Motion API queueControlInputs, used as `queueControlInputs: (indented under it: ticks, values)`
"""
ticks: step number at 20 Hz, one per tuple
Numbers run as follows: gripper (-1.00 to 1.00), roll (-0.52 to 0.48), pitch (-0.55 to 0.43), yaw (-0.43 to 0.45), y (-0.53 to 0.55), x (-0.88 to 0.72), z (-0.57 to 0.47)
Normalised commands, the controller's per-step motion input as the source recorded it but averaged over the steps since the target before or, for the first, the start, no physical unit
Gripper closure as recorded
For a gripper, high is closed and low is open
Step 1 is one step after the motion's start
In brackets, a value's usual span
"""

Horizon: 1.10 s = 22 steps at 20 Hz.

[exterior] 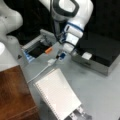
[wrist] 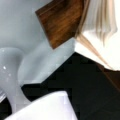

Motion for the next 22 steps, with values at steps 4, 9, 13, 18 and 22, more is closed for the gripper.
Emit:
queueControlInputs:
  ticks: [4, 9, 13, 18, 22]
  values:
    - [-1.00, 0.414, -0.101, -0.520, 0.23, -0.28, -0.03]
    - [-1.00, 0.426, -0.184, -0.449, 0.18, -0.40, -0.04]
    - [-1.00, 0.514, -0.314, -0.320, 0.06, -0.58, -0.12]
    - [-1.00, 0.482, -0.429, -0.194, -0.11, -0.76, -0.17]
    - [-1.00, 0.412, -0.473, -0.061, -0.18, -0.90, -0.11]
